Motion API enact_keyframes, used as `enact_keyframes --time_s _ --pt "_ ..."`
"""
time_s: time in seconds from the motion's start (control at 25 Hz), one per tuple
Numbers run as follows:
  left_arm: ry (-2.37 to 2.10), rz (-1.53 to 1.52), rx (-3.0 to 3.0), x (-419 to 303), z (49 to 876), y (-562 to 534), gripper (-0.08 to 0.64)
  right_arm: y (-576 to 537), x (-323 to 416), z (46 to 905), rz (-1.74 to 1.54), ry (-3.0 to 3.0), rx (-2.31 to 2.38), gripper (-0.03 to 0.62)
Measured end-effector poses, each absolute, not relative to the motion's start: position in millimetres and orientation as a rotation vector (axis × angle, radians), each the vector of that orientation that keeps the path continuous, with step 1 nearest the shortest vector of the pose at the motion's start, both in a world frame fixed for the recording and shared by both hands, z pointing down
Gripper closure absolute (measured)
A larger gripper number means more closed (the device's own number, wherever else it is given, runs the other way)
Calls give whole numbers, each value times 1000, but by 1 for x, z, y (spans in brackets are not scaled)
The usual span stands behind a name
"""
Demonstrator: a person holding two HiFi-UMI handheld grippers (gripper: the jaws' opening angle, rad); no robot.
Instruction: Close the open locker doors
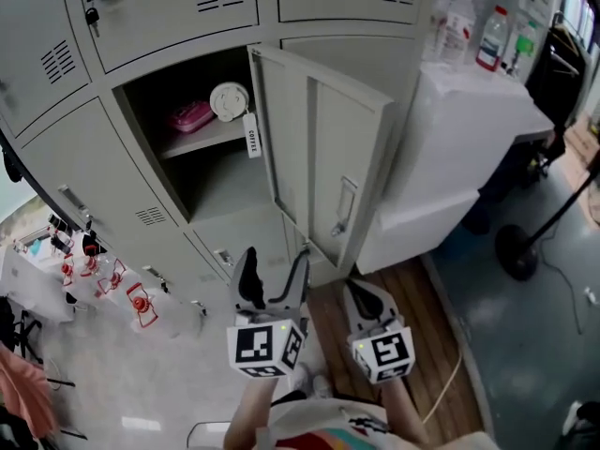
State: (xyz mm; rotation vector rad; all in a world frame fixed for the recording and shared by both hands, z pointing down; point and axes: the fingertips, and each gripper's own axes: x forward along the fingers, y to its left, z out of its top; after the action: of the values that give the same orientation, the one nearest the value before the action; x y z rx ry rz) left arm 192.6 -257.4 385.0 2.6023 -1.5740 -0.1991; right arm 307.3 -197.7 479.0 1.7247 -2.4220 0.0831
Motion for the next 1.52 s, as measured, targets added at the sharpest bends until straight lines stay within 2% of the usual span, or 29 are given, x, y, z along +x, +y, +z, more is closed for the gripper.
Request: enact_keyframes --time_s 0.36,0.68,1.12,1.52 --pt "-1486 -189 2769 272 340 -267 219 -182 353 478 127 -2359 1876 586" --pt "-1483 -161 2794 305 335 -275 219 -173 377 478 148 -2325 1952 586" --pt "-1557 -206 2778 294 325 -276 219 -174 380 476 107 -2348 1957 587" --pt "-1582 -234 2759 262 324 -260 219 -184 348 478 77 -2423 1836 588"
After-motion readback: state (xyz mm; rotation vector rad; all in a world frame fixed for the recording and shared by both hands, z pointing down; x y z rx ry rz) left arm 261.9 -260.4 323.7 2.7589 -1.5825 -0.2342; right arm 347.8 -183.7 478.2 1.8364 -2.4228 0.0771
